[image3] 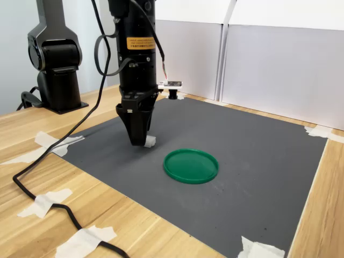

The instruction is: Grasp a white terminal and put it on the green lid.

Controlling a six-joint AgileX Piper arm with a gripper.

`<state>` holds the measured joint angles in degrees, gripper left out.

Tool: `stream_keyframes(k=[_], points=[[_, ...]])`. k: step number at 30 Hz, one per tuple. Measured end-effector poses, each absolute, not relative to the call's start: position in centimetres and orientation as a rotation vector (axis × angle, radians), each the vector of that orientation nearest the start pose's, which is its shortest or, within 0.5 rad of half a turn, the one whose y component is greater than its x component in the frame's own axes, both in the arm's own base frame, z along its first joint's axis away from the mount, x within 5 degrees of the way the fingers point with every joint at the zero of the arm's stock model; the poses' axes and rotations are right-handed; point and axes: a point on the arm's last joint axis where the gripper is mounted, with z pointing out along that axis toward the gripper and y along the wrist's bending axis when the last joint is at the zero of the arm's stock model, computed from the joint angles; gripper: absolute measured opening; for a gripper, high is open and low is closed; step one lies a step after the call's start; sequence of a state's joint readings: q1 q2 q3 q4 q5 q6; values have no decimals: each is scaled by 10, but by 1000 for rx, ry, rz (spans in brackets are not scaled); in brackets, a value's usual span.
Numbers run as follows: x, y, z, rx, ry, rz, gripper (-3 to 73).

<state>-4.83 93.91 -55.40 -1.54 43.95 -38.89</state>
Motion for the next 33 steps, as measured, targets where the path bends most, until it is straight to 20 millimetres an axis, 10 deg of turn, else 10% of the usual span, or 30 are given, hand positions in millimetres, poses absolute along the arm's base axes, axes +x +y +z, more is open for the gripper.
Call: stream_keyframes(k=[33], points=[[298, -14, 190, -998, 2790, -131, 622]])
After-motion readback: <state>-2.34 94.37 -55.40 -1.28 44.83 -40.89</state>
